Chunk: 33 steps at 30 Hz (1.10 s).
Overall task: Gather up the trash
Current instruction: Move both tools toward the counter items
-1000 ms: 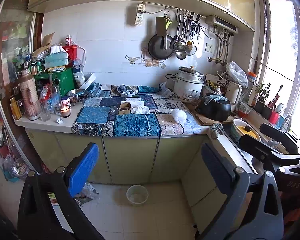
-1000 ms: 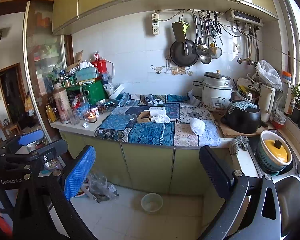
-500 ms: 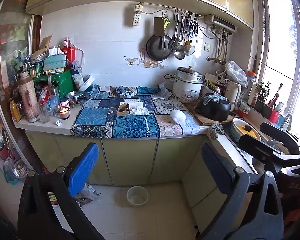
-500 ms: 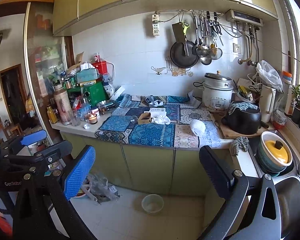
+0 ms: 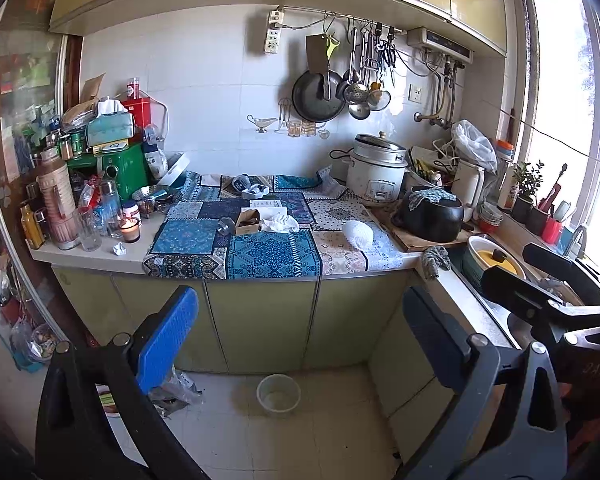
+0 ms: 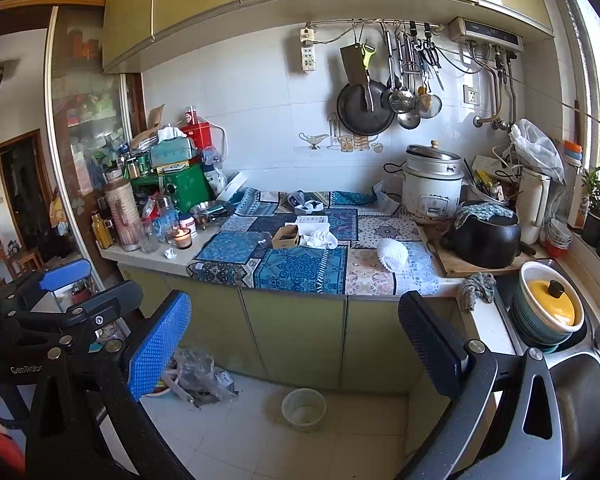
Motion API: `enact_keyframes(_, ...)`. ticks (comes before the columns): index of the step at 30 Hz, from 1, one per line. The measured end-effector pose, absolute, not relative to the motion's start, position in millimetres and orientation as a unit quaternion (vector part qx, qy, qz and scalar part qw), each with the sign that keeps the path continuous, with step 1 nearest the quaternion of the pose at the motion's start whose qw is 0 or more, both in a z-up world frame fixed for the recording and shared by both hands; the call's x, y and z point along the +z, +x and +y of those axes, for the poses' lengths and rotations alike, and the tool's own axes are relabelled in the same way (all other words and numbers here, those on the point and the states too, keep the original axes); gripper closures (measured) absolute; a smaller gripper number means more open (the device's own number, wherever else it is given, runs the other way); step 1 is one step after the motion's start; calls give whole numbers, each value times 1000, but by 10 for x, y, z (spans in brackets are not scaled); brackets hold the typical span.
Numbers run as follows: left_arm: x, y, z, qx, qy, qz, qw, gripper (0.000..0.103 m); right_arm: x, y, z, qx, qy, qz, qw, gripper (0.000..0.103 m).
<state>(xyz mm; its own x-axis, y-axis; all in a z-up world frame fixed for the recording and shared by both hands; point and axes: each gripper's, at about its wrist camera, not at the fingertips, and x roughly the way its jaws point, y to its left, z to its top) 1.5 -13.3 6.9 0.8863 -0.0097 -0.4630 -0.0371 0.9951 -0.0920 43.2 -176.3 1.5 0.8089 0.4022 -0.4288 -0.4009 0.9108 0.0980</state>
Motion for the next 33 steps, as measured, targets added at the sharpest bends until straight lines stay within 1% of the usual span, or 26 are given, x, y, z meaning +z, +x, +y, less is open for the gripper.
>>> enact_keyframes(7,52,49,-115,11,-49,238,970,0,2,513,-1808,211,7,229,950,0)
enact_keyframes(15,22,271,-174,25,-52,244,968,0,-61,717,-1914,217,9,234,947,0)
enact_keyframes(26,-153,965,-295,51,-73,266,960,0,-206,1250,-2122,203,4,255,946,0)
enact_keyframes(33,-198,1531,-137,48,-76,267,960,0,-306,1637,-2131,177,11,276,945,0)
